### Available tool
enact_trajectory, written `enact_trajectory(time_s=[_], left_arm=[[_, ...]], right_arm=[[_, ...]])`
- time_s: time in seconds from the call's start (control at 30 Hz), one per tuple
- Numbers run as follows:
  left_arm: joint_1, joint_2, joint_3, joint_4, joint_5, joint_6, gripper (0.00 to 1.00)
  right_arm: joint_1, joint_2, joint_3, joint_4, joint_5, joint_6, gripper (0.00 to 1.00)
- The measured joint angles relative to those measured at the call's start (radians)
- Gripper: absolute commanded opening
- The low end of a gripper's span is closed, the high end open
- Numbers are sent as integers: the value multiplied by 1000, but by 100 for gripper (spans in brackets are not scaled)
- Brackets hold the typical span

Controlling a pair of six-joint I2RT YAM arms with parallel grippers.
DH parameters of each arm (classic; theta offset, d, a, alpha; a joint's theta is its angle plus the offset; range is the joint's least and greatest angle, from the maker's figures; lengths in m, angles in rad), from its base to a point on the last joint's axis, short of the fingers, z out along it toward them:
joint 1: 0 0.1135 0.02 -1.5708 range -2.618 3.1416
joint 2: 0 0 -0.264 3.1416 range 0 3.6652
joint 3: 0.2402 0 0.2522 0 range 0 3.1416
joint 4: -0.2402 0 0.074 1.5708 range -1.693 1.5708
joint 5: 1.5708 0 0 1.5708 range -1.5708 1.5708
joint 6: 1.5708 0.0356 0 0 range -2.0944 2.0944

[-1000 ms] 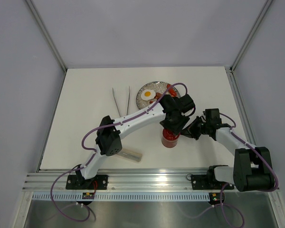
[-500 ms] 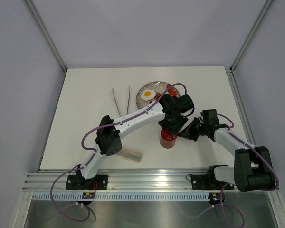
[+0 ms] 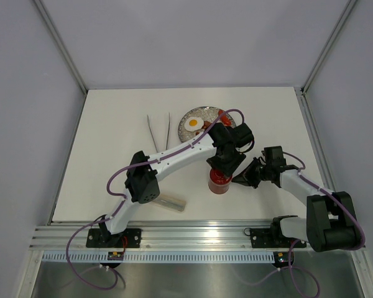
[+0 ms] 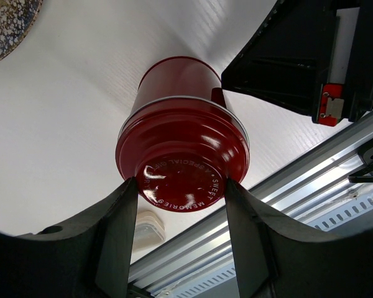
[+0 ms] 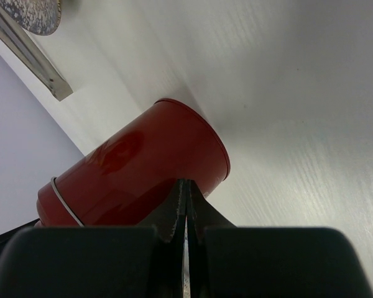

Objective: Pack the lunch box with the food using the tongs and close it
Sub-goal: Close the box lid on the packing box.

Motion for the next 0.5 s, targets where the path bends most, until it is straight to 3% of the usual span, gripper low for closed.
enact_trajectory(time_s=[0.17,0.27,0.43,0.5], left_arm=[[0,0,0,0,-2,0,1],[0,0,0,0,-5,0,8],[0,-6,-14,10,-6,-1,38],[0,-8,-17,14,-6,-1,42]], right_arm=[[1,-1,-7,1,0,4,1],[2,-6,-7,1,1,4,1],[3,-37,-7,-11,5,3,2],[5,-51,-7,-19,12,2,3]])
